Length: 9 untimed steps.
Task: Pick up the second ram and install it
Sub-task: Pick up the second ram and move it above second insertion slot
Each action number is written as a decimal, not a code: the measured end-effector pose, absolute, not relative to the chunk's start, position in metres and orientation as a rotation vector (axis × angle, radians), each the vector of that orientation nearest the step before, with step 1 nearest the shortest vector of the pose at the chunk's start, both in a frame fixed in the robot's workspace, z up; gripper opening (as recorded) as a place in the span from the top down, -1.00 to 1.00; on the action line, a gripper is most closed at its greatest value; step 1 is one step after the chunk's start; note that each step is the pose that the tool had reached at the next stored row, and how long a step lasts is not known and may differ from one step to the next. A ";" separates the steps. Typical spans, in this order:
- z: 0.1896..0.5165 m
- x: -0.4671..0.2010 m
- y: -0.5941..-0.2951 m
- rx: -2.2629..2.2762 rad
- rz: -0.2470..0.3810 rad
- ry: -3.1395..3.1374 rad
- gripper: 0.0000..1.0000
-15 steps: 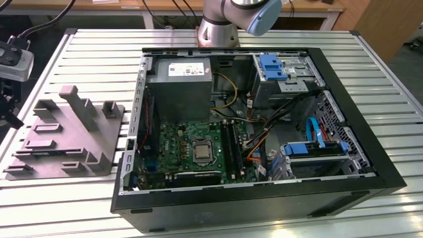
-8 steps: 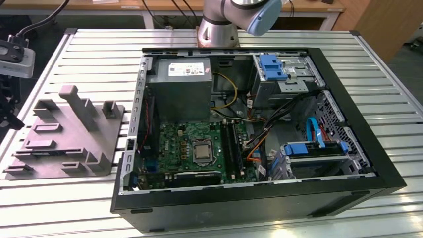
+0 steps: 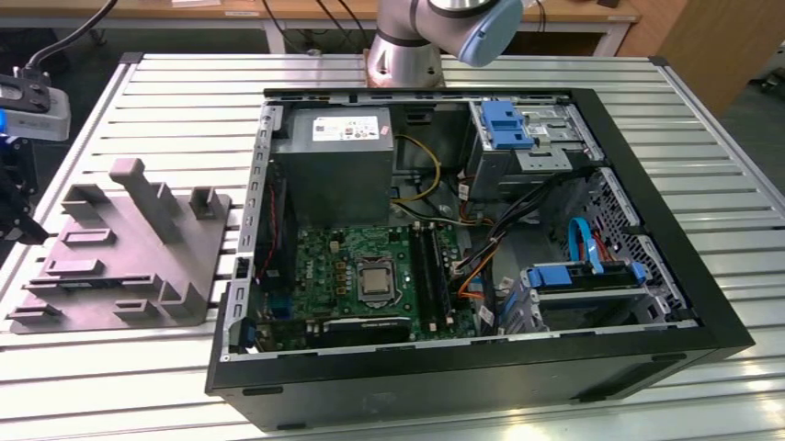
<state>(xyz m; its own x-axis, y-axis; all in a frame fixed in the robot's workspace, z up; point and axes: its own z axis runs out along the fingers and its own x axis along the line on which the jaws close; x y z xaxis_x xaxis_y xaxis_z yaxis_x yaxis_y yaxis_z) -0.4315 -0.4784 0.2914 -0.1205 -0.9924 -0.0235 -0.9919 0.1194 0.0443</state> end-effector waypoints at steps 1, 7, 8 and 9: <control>0.291 -0.431 -0.478 2.082 -0.076 -2.335 0.80; 0.290 -0.431 -0.478 2.085 -0.074 -2.333 0.80; 0.289 -0.432 -0.478 2.086 -0.072 -2.335 0.80; 0.288 -0.432 -0.478 2.088 -0.069 -2.336 0.80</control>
<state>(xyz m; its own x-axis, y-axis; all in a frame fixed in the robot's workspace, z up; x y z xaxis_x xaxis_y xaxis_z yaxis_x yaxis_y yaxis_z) -0.4316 -0.4784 0.2879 -0.1123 -0.9934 -0.0236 -0.9931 0.1114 0.0377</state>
